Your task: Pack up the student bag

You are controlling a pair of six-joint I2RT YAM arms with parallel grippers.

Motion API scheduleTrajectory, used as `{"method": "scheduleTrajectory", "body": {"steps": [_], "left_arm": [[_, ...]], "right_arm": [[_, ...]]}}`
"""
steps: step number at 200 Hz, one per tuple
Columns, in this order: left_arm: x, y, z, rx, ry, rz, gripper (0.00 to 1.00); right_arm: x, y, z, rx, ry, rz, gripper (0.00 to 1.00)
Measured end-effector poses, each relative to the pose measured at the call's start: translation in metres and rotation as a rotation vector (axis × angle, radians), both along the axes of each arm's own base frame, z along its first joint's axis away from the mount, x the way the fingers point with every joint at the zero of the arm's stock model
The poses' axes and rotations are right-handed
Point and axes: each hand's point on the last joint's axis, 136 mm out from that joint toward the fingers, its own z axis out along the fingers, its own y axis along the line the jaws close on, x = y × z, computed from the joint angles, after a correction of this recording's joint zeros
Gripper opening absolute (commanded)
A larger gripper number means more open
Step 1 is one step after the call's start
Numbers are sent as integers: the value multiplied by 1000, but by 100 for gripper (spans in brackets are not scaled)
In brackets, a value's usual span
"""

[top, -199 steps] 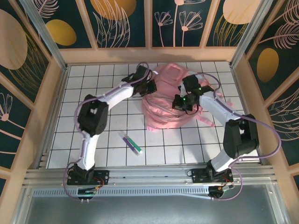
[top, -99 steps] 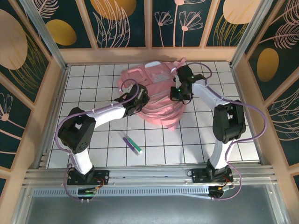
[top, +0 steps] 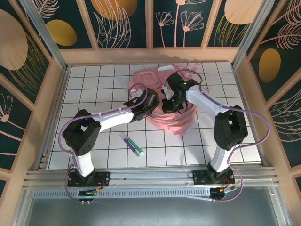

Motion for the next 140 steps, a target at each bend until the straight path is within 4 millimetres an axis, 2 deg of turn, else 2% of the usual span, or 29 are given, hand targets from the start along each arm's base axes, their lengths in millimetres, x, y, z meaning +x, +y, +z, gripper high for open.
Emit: {"method": "scheduleTrajectory", "body": {"steps": [6, 14, 22, 33, 37, 40, 52, 68, 77, 89, 102, 120, 130, 140], "left_arm": [[-1, -1, 0, 0, -3, 4, 0], [-2, -2, 1, 0, -5, 8, 8], [-2, -2, 1, 4, -10, 13, 25], [-2, -1, 5, 13, -25, 12, 59], [-3, -1, 8, 18, -34, 6, 67], [-5, -1, 10, 22, -41, -1, 69], [-10, 4, 27, 58, -97, -41, 69], [-16, 13, 59, 111, -218, -127, 68], [-13, 24, 76, 168, -307, -190, 68], [-3, 42, 89, 252, -384, -242, 66], [16, 62, 89, 329, -408, -289, 62], [48, 81, 75, 398, -386, -357, 63], [57, 82, 65, 431, -386, -419, 66], [58, 74, 56, 459, -397, -505, 68]], "right_arm": [[0, 0, 0, 8, 12, -17, 0], [1, -1, 0, 20, 25, -34, 0], [3, -2, 1, 32, 36, -49, 0], [4, -3, 2, 47, 42, -57, 0], [5, -3, 3, 53, 41, -56, 0], [6, -3, 3, 58, 39, -57, 0], [8, -3, 4, 66, 30, -47, 0], [7, -3, 4, 70, 23, -26, 0], [5, -4, 4, 70, 16, -14, 0], [1, -6, 5, 69, 11, -7, 0], [-2, -9, 9, 67, -4, 0, 0], [-1, -11, 13, 63, -28, 6, 0], [-1, -12, 13, 62, -31, 8, 0], [-1, -12, 12, 61, -30, 8, 0]]}}
